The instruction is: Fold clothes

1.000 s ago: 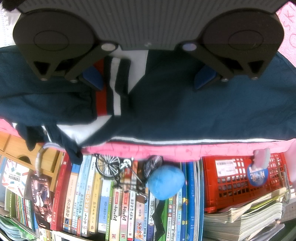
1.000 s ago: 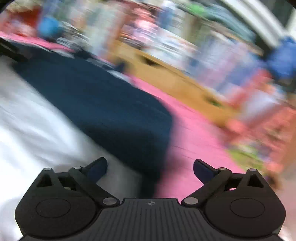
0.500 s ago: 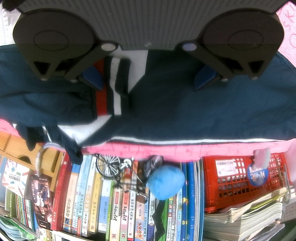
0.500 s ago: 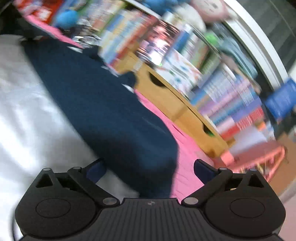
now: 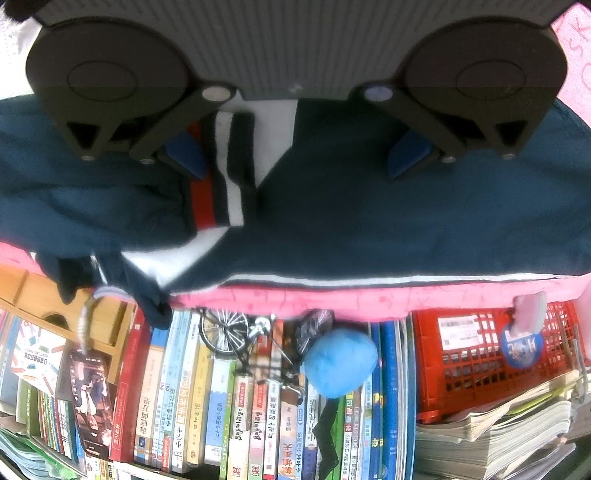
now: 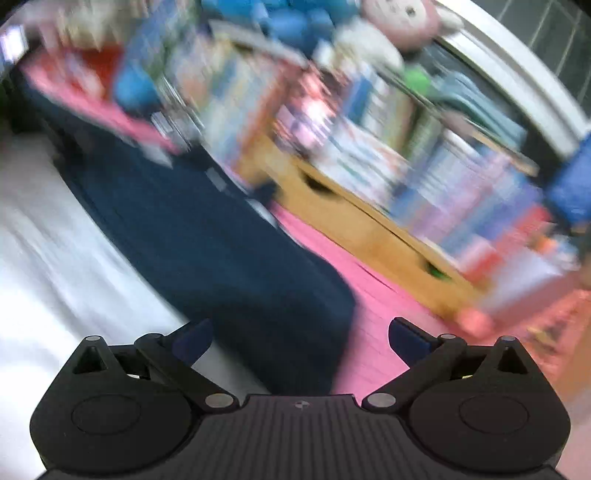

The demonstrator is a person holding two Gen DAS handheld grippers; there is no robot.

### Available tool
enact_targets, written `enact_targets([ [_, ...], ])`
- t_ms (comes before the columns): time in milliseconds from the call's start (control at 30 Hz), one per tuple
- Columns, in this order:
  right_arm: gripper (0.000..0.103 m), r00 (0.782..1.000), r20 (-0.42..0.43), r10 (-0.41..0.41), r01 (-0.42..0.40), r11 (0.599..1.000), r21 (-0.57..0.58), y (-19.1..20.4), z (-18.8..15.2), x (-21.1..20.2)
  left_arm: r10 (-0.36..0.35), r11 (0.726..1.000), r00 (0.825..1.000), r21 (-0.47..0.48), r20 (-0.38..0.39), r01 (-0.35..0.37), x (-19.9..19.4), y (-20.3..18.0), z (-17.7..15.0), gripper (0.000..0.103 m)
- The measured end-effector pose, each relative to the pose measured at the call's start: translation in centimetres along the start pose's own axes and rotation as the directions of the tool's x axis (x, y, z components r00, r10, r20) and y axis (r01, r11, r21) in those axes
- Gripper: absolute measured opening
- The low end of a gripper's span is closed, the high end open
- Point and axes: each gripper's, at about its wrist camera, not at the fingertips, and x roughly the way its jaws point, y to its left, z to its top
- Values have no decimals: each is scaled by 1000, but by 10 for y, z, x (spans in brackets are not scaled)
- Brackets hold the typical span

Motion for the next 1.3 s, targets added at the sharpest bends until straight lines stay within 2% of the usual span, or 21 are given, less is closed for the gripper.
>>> enact_targets([
  [100,103,996,41,83,-87,992,96,0,18,21,-1,1000,1000,0,0,1,0,0,0,103],
  [200,103,982,-12,190,-186,971,149,1,22,57,-1,1000,1000,1,0,1,0,0,0,103],
  [300,103,956,-69,285,-264,940,218,1,13,85,-1,1000,1000,1,0,1,-1,0,0,103],
  [367,103,942,-58,330,-305,915,265,7,4,84,-1,1000,1000,1,0,1,-1,0,0,103],
  [433,103,917,-23,398,-375,882,286,9,4,73,-1,1000,1000,2,0,1,-1,1,1,103],
  [500,103,883,48,466,-463,852,246,20,9,55,-2,1000,1000,2,0,2,-1,1,1,103],
  [600,103,827,86,556,-560,828,33,49,23,37,-2,1000,1000,2,1,2,-1,1,1,103],
  [667,103,820,21,572,-570,819,-65,68,26,44,-3,1000,1000,3,1,3,-1,1,1,103],
  [700,103,812,6,584,-583,811,-52,71,26,51,-3,1000,1000,3,1,3,-1,1,1,103],
  [767,103,777,7,630,-630,776,31,68,26,62,-3,1000,1000,3,1,3,-1,1,1,103],
  [833,103,770,1,638,-637,769,52,67,25,65,-3,1000,1000,3,1,3,-1,1,1,103],
  [1133,103,769,0,639,-638,768,57,67,27,63,7,1000,1000,-5,9,-7,-5,1,0,103],
  [1233,103,768,0,641,-639,767,57,66,27,64,48,998,997,30,66,-50,-30,-4,-7,100],
  [1300,103,768,0,641,-640,767,57,66,26,64,5,997,996,73,91,-12,-55,-11,-14,96],
])
